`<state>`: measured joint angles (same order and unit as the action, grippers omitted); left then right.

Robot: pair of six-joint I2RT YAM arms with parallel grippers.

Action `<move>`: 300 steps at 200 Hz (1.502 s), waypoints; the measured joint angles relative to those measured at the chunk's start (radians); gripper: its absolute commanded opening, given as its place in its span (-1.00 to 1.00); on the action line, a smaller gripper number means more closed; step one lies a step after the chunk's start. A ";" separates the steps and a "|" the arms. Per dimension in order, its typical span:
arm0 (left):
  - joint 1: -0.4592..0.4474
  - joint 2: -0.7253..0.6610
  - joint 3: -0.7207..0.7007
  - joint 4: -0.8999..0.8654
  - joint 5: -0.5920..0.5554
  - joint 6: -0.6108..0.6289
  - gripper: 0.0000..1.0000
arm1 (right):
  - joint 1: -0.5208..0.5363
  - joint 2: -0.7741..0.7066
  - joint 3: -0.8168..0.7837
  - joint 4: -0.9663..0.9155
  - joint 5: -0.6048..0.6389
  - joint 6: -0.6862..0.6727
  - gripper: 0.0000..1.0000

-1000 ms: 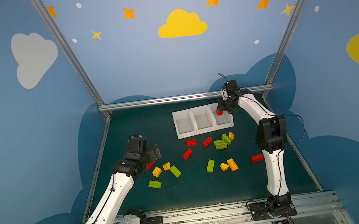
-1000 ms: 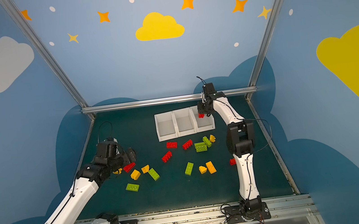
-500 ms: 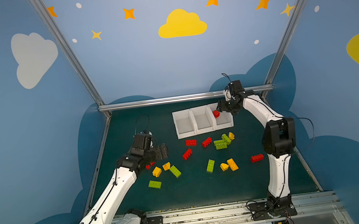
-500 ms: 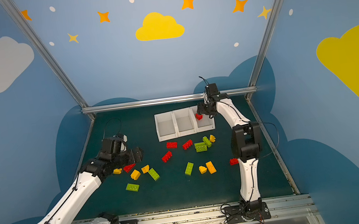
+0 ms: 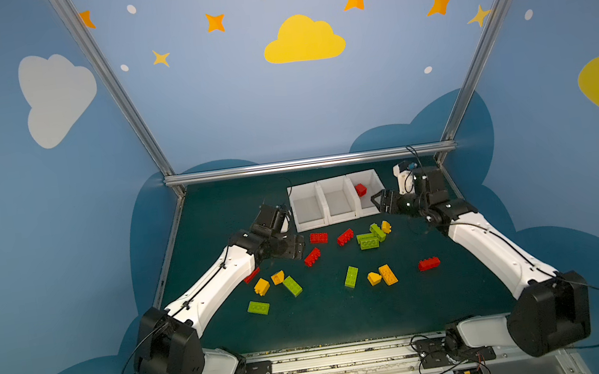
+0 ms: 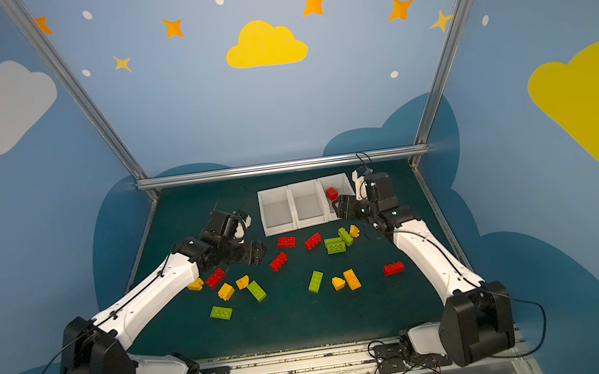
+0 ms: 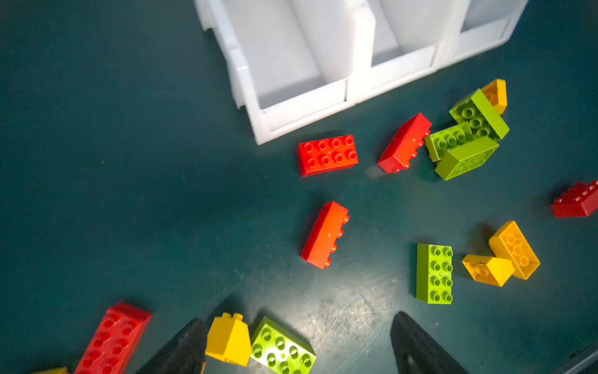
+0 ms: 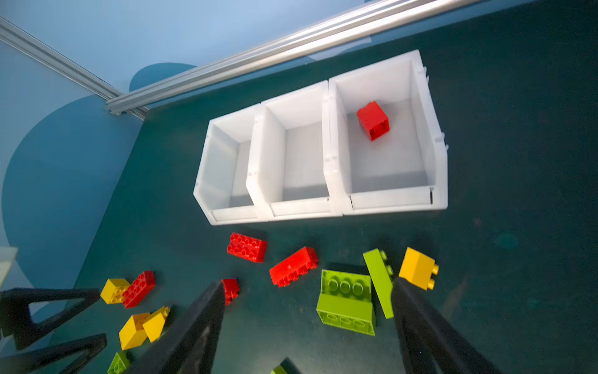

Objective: Sort the legos into containers by color
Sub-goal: Place the lego in the container, then pick up the lego from the center of the table.

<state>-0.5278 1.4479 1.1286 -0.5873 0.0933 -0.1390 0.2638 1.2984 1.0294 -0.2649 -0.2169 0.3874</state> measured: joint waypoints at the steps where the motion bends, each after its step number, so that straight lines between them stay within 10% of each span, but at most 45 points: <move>1: -0.003 0.004 0.003 -0.001 0.000 0.003 0.62 | 0.000 0.000 0.000 0.000 0.000 0.000 0.58; 103: -0.090 0.335 0.116 0.001 -0.002 0.120 0.35 | 0.082 -0.381 -0.414 0.070 0.032 0.138 0.58; 255: -0.159 0.533 0.231 0.001 -0.126 0.122 -0.68 | 0.182 -0.639 -0.510 -0.137 0.048 0.198 0.54; 300: -0.159 0.530 0.234 -0.005 -0.128 0.095 -0.67 | 0.182 -0.560 -0.486 -0.183 0.034 0.188 0.53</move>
<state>-0.6868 1.9778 1.3628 -0.5919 -0.0345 -0.0444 0.4461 0.7383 0.5438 -0.4477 -0.1833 0.5751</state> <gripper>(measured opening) 0.211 0.768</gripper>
